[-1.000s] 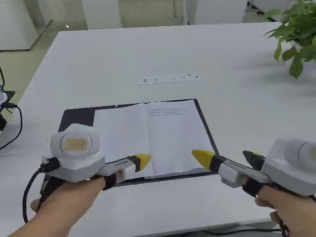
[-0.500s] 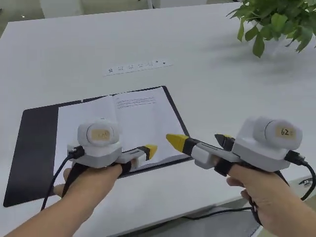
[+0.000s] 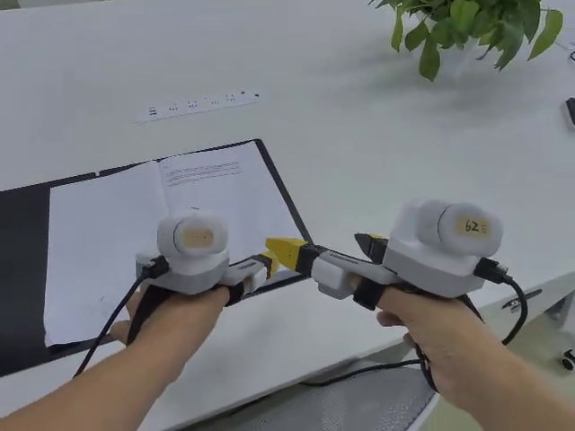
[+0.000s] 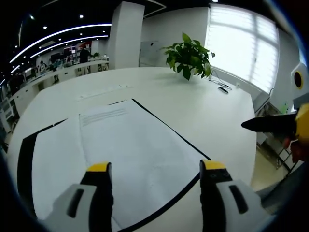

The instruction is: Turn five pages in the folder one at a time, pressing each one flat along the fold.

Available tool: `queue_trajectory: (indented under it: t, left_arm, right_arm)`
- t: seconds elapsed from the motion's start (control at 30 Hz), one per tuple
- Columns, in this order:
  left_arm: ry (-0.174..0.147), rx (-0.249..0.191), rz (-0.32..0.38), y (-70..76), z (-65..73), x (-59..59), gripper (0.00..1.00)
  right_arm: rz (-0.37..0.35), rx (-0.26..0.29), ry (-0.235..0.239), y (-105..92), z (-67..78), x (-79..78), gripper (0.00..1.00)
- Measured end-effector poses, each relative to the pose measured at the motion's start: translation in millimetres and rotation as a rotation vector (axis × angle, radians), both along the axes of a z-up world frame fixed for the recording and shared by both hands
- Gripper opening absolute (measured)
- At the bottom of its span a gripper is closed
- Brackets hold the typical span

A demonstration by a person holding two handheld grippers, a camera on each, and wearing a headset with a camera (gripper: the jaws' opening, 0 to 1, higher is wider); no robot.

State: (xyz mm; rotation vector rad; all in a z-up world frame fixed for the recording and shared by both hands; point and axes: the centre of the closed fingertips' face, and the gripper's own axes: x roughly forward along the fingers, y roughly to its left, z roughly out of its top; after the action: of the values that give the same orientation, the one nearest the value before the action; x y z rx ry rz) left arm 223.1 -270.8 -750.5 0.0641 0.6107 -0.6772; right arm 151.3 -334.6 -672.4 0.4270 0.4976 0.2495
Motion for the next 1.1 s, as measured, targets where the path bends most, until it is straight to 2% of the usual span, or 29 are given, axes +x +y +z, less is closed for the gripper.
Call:
queue_trajectory:
  t: [0.07, 0.23, 0.4, 0.6, 0.7, 0.77, 0.97, 1.1]
  left_arm:
    - [0.014, 0.006, 0.005, -1.2, -5.0, 1.2, 0.74]
    - [0.015, 0.011, 0.011, -7.4, -11.4, 3.6, 0.72]
    - [-0.004, 0.006, 0.006, -17.3, -13.5, 4.5, 0.71]
    - [-0.013, 0.049, 0.008, -20.4, -26.7, 3.8, 0.68]
    - [-0.038, 0.067, 0.016, -18.7, -28.8, 5.1, 0.65]
    - [-0.078, 0.105, 0.012, -13.7, -31.7, 7.3, 0.60]
    - [-0.146, 0.041, -0.009, -13.8, -31.2, 3.8, 0.57]
    - [-0.168, 0.011, -0.022, -12.9, -30.1, 4.6, 0.50]
  right_arm:
    - [-0.004, 0.002, 0.001, -1.5, -0.9, 0.5, 0.89]
    - [-0.012, 0.014, 0.009, -2.3, -2.2, 1.0, 0.88]
    - [-0.023, 0.028, 0.007, -3.5, -2.2, 2.5, 0.88]
    - [-0.048, 0.054, 0.010, -9.5, -3.1, 4.7, 0.88]
    - [-0.051, 0.059, 0.013, -10.0, -3.5, 4.4, 0.88]
    - [-0.053, 0.065, 0.017, -10.2, -4.8, 4.1, 0.88]
    - [-0.059, 0.073, 0.019, -10.7, -4.8, 4.4, 0.88]
    - [-0.060, 0.076, 0.020, -10.9, -5.2, 4.0, 0.87]
